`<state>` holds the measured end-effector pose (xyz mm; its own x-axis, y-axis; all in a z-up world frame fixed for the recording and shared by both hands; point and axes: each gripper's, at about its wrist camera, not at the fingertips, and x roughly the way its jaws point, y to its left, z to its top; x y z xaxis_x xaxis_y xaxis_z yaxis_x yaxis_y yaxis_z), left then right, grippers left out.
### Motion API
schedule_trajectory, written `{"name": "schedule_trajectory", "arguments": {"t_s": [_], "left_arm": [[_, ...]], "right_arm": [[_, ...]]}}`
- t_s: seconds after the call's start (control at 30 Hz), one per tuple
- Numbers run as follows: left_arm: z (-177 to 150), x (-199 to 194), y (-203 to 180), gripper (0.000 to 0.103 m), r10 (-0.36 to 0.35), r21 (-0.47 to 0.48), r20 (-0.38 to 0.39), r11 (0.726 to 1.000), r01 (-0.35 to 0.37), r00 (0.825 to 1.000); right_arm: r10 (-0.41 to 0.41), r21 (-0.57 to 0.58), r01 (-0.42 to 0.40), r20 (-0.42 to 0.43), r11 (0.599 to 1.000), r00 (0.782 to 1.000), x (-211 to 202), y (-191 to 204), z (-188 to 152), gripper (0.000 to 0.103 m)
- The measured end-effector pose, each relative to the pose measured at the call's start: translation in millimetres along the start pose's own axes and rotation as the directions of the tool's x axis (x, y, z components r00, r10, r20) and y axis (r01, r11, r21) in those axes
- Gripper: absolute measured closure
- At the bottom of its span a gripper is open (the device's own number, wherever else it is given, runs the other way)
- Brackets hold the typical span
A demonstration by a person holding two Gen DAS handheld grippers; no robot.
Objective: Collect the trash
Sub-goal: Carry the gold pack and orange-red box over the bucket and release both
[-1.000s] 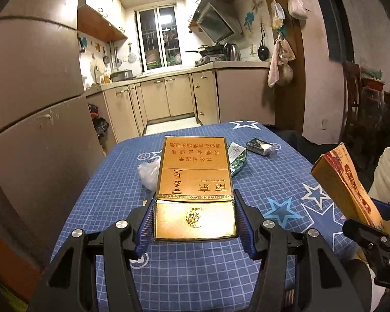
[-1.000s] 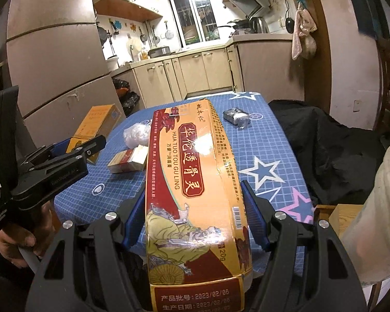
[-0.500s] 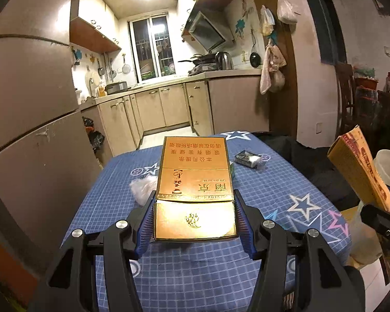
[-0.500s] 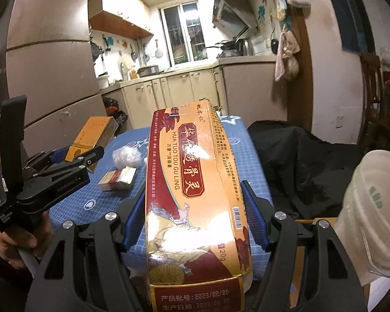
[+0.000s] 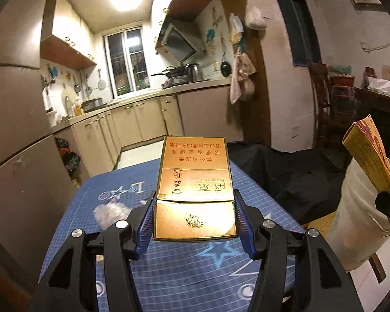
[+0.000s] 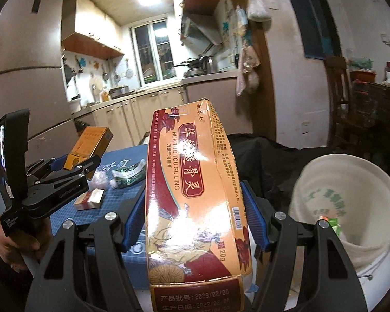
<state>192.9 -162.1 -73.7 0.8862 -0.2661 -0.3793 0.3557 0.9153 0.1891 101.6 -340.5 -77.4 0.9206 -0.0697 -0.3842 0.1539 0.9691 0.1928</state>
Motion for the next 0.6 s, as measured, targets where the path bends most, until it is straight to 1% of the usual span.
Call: {"name": "schedule_trajectory", "arguments": {"t_s": [0.33,0.6], "left_arm": [[14,4,-48,0.046,-0.077,0.062,0.016,0.995,0.076,0.997],[23,8,-92,0.046,-0.146,0.118,0.022,0.983,0.143,0.989]], "right_arm": [[-0.079,0.057,0.078,0.029,0.995,0.996,-14,-37,-2,0.038],[-0.148,0.102,0.142,0.055,0.985,0.987,-27,-69,-3,0.038]]}}
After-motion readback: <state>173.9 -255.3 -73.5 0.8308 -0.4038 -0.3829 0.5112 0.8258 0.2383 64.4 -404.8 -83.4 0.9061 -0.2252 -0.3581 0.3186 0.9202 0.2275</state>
